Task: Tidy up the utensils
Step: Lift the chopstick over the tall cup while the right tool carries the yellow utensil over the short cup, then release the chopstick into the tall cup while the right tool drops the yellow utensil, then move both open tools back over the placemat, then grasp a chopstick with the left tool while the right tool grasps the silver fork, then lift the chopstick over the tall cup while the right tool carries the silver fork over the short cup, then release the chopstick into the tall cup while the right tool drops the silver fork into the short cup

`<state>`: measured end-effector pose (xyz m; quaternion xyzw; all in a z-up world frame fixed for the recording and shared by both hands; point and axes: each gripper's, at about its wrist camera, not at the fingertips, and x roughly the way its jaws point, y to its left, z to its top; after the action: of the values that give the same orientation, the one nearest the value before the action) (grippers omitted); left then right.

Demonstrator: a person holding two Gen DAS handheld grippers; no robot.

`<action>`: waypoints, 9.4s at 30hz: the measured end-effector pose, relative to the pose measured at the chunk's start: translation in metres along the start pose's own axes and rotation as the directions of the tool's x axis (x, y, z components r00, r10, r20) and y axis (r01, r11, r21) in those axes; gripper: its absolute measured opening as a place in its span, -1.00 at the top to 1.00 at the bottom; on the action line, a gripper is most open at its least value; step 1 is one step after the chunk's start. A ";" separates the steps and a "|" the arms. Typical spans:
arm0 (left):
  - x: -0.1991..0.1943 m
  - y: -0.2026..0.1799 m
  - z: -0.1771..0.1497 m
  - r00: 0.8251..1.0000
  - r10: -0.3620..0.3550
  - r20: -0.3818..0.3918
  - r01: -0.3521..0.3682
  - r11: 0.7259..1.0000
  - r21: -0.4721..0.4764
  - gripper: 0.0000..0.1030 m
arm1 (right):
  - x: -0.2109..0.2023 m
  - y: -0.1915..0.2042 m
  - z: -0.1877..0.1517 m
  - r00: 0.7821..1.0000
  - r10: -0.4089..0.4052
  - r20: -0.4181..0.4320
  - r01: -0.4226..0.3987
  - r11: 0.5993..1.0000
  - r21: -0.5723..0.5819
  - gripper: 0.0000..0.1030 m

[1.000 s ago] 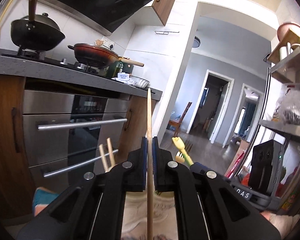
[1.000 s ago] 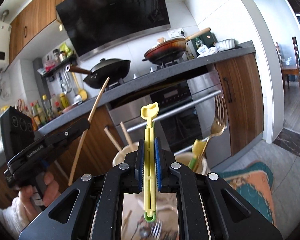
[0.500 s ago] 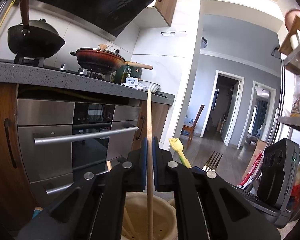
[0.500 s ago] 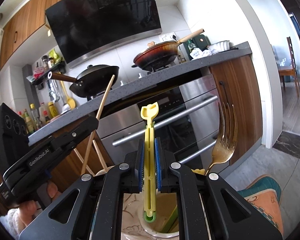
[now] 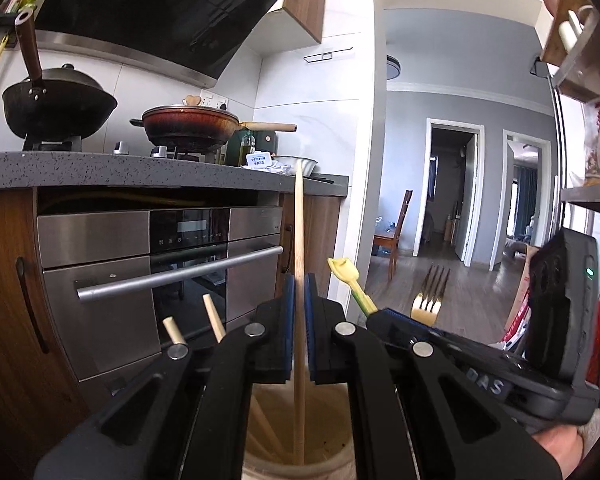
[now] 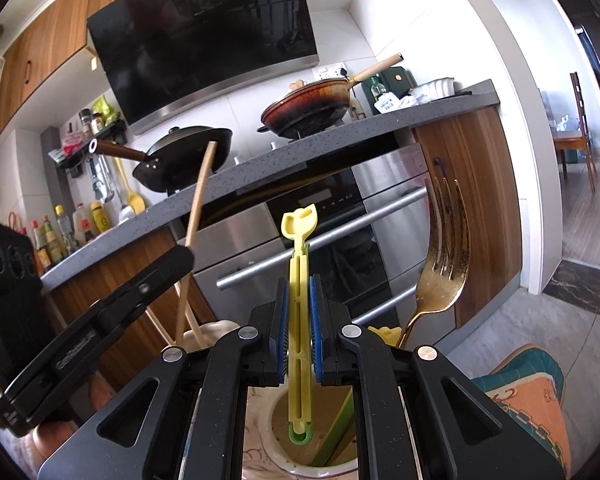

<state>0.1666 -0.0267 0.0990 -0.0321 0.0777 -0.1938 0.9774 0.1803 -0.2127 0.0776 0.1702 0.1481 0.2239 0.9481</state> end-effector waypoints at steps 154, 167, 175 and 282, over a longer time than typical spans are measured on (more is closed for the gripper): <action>-0.099 -0.030 -0.156 0.690 0.225 -0.688 -0.206 0.972 0.111 0.41 | -0.074 0.051 -0.145 0.839 -0.139 -0.527 0.044 0.981 -0.188 0.88; -0.105 -0.011 -0.154 0.688 0.225 -0.690 -0.242 0.967 0.074 0.88 | -0.080 0.049 -0.141 0.856 -0.114 -0.504 0.025 0.984 -0.178 0.88; -0.121 -0.002 -0.132 0.744 0.222 -0.631 -0.263 0.964 0.030 0.88 | -0.087 0.047 -0.129 0.885 -0.103 -0.455 0.027 0.985 -0.170 0.88; -0.054 0.004 -0.035 0.992 0.067 -0.106 -0.063 0.997 0.035 0.70 | -0.026 0.031 -0.035 0.990 -0.135 0.036 0.139 0.966 -0.219 0.88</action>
<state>0.1131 -0.0038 0.0720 -0.0038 0.1282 -0.1645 0.9780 0.1343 -0.1897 0.0637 0.0556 0.1238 0.1712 0.9758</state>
